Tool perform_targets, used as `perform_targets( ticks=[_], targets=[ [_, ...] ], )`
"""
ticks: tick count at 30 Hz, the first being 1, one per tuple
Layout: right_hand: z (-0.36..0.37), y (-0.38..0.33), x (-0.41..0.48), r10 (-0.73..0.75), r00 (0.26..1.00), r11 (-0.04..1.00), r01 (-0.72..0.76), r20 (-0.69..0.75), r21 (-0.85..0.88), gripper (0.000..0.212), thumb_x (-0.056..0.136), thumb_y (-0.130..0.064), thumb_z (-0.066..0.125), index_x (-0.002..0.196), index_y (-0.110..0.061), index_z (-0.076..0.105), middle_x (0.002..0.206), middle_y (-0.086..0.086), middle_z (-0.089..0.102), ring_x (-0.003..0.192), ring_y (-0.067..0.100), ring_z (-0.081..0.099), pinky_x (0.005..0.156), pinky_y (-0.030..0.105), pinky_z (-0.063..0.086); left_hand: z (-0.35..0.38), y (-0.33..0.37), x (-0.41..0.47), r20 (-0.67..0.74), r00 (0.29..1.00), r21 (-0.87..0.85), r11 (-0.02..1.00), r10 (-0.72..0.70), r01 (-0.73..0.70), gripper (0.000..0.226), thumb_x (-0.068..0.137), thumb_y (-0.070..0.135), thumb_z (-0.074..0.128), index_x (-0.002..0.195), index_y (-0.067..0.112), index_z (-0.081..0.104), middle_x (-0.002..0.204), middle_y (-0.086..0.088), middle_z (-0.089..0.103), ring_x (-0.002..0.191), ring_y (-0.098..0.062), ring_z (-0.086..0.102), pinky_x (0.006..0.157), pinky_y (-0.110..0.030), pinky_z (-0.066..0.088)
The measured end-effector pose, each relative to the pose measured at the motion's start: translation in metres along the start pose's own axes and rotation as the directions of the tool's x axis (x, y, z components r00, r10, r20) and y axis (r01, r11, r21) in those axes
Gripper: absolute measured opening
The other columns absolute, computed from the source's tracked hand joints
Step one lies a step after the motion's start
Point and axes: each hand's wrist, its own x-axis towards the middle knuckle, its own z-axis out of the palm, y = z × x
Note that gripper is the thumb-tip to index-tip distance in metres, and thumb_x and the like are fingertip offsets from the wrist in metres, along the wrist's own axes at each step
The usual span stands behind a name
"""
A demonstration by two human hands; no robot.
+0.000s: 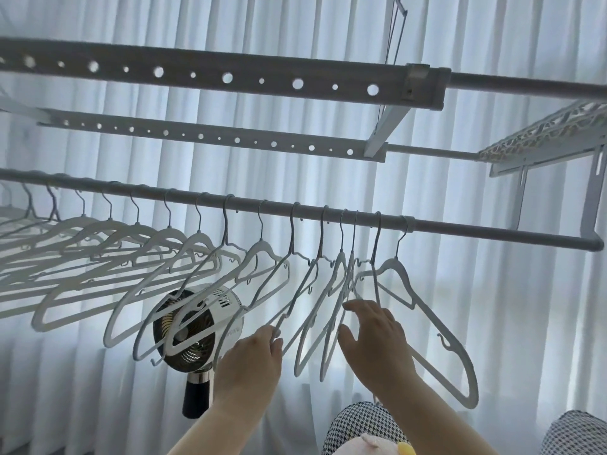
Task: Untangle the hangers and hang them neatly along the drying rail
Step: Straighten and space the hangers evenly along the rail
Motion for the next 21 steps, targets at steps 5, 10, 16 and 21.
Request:
perform_targets(
  ticks=[5, 10, 16, 21],
  targets=[
    [0.004, -0.004, 0.002, -0.024, 1.000, 1.000, 0.024, 0.006, 0.003, 0.038, 0.094, -0.027, 0.041, 0.132, -0.025, 0.041, 0.139, -0.011, 0.045, 0.132, 0.011, 0.035, 0.107, 0.021, 0.022, 0.002, -0.004, 0.001, -0.018, 1.000, 0.045, 0.999, 0.021, -0.020, 0.035, 0.096, 0.041, 0.027, 0.098, 0.020, 0.054, 0.095, -0.001, 0.071, 0.098, -0.023, 0.063, 0.084, -0.032, 0.046],
    [0.007, -0.003, 0.006, -0.036, 0.999, 0.999, 0.036, -0.008, 0.002, 0.038, 0.094, -0.027, 0.041, 0.132, -0.025, 0.041, 0.138, -0.011, 0.045, 0.131, 0.011, 0.037, 0.106, 0.020, 0.024, -0.001, -0.001, 0.003, -0.061, 0.997, 0.065, 0.997, 0.046, -0.042, 0.037, 0.096, 0.039, 0.029, 0.111, 0.020, 0.057, 0.100, 0.002, 0.071, 0.099, -0.019, 0.063, 0.084, -0.030, 0.047],
    [0.008, -0.003, 0.009, -0.027, 0.999, 0.997, 0.029, -0.028, 0.066, 0.040, 0.095, -0.029, 0.041, 0.134, -0.022, 0.039, 0.139, -0.009, 0.044, 0.130, 0.013, 0.038, 0.106, 0.021, 0.026, -0.023, -0.006, 0.005, -0.423, 0.835, 0.258, 0.930, 0.351, -0.260, 0.034, 0.079, 0.038, 0.043, 0.083, 0.016, 0.069, 0.073, 0.002, 0.070, 0.069, -0.024, 0.066, 0.059, -0.025, 0.050],
    [0.010, -0.004, 0.010, -0.014, 1.000, 0.991, 0.015, -0.006, 0.131, 0.039, 0.095, -0.026, 0.041, 0.134, -0.018, 0.040, 0.138, -0.005, 0.045, 0.130, 0.014, 0.039, 0.104, 0.021, 0.028, -0.028, -0.014, 0.019, -0.213, 0.975, 0.132, 0.990, 0.069, -0.041, 0.041, 0.094, 0.038, 0.037, 0.130, 0.019, 0.041, 0.124, 0.002, 0.058, 0.116, -0.023, 0.053, 0.087, -0.031, 0.043]
  ],
)
